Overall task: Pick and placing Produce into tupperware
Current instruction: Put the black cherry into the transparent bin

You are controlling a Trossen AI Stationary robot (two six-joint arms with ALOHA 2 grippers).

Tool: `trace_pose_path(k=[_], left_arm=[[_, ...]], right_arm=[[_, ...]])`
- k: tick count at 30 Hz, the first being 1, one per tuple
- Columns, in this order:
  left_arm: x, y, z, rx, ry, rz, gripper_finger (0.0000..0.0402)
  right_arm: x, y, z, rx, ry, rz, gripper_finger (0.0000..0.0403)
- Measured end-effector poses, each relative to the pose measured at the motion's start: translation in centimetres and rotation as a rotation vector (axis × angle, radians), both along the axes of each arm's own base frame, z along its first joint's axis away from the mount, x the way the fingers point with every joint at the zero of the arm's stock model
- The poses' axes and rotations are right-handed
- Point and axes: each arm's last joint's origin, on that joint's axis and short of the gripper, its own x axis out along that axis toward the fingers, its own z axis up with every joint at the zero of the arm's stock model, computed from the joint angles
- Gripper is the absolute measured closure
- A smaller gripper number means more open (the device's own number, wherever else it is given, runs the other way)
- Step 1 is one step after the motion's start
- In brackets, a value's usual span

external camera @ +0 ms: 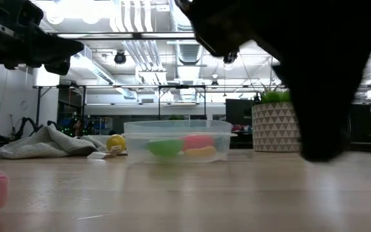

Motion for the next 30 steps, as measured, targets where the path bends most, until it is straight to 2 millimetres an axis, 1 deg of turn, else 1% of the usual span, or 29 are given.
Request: trace_pose_path(k=[7, 13, 21, 30], left_arm=[[0.0, 0.0, 0.0, -0.001, -0.002, 0.0, 0.0402], [0.0, 0.0, 0.0, -0.001, -0.001, 0.0, 0.0402], [0.0, -0.1, 0.0, -0.003, 0.0, -0.025, 0.0402], [0.0, -0.1, 0.0, -0.004, 0.0, -0.026, 0.0402]], right_arm=[[1.7, -0.6, 2.9, -0.072, -0.15, 0.043, 0.031], [3.6, -3.1, 4.5, -0.193, -0.259, 0.079, 0.031], [5.6, -7.3, 5.0, -0.243, -0.272, 0.101, 0.031], [6.9, -11.8, 5.0, -0.278, -0.253, 0.134, 0.031]])
